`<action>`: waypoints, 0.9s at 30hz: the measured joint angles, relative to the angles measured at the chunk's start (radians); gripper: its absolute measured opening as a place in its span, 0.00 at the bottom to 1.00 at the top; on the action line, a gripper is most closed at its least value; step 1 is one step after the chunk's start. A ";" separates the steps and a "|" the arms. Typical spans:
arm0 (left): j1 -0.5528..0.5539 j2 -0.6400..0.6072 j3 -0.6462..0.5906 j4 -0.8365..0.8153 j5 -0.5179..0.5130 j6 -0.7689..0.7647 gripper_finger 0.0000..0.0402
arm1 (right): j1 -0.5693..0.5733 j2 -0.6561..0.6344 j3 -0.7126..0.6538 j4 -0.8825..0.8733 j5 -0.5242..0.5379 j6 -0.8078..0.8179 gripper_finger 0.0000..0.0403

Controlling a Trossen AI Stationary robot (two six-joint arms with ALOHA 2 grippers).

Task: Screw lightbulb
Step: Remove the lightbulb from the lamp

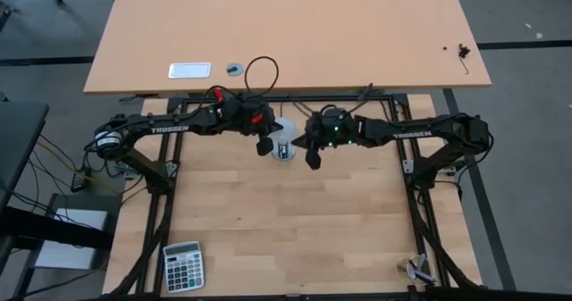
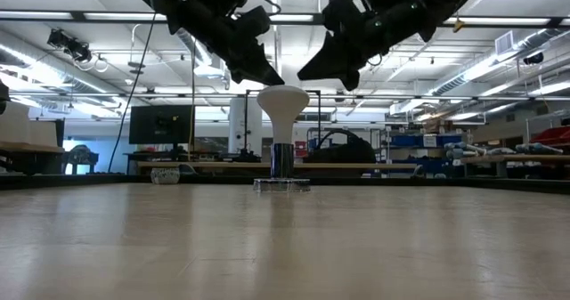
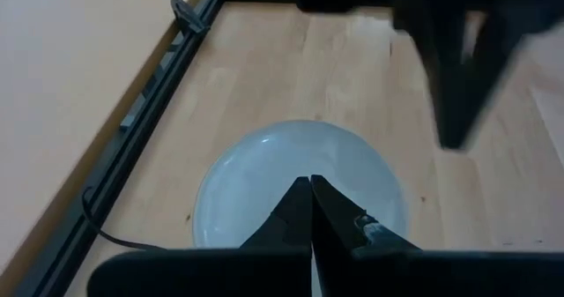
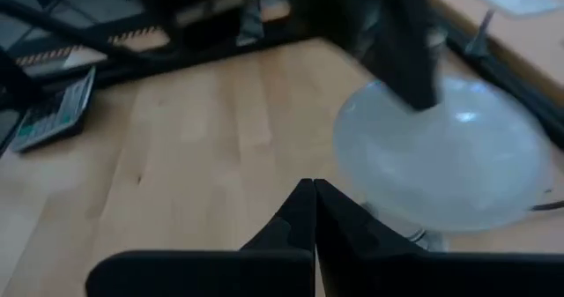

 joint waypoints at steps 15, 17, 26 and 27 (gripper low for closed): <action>0.001 0.000 0.000 0.001 -0.006 -0.005 0.00 | -0.025 0.051 0.000 0.007 0.052 0.037 0.02; 0.001 0.000 0.000 0.002 -0.010 -0.005 0.00 | -0.037 0.046 0.000 0.003 0.053 0.040 0.02; -0.008 0.000 0.000 -0.001 0.009 -0.005 0.00 | -0.123 0.044 0.000 -0.032 0.117 0.119 0.02; -0.010 0.000 0.000 0.000 0.011 -0.005 0.00 | -0.136 0.044 0.000 -0.031 0.118 0.122 0.02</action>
